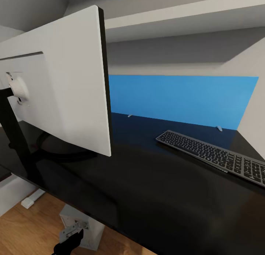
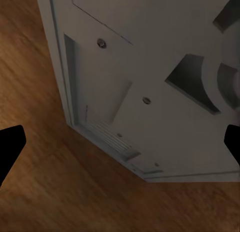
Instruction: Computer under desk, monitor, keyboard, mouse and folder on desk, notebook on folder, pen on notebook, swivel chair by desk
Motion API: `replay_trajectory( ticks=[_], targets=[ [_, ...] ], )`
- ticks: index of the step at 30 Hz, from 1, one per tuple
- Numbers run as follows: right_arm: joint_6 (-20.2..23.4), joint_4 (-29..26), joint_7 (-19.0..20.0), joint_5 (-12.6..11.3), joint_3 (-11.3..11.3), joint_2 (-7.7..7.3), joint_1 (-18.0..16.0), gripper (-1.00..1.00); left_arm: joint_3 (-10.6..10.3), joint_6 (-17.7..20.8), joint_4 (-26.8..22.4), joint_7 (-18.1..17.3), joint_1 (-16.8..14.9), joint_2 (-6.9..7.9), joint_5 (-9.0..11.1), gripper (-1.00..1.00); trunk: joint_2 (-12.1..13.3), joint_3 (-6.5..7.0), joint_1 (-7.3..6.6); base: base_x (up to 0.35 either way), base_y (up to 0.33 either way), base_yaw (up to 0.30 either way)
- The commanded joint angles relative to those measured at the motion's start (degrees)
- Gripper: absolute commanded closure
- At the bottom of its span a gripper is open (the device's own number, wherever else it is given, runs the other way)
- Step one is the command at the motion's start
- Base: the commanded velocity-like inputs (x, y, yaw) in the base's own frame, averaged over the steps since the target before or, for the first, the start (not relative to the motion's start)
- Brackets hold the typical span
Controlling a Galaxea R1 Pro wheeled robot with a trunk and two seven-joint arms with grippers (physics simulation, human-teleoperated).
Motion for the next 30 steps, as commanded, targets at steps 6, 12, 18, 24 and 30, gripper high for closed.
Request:
replay_trajectory(
  ticks=[6,12,18,24,30],
  targets=[
    [-0.2,0.1,0.0,-0.5,0.5,0.02,0.0,-1.0,-0.1,-0.4,0.7,0.1,0.0,0.01,0.5,-1.0,0.0,-0.05,-0.01,0.004,0.0,0.0],
    [-0.2,0.1,0.0,-0.5,0.5,0.02,0.0,-1.0,-0.1,-0.4,0.8,0.1,0.0,0.01,0.5,-1.0,0.0,-0.05,-0.01,0.0,0.0,0.0],
    [-0.2,0.1,0.0,-0.5,0.5,0.02,0.0,-1.0,-0.1,-0.4,0.8,0.1,0.0,0.01,0.4,-1.0,0.0,-0.05,-0.01,-0.067,0.0,0.0],
    [-0.2,0.1,0.0,-0.5,0.5,0.02,0.0,-1.0,-0.1,-0.4,0.8,0.1,0.0,0.01,0.4,-1.0,0.0,-0.05,-0.01,-0.244,0.0,0.0],
    [-0.2,0.1,0.0,-0.6,0.5,0.02,-0.1,-1.0,-0.1,-0.4,0.8,0.1,0.0,0.01,0.4,-1.0,0.0,-0.05,-0.01,-0.302,0.0,0.0]
  ],
)
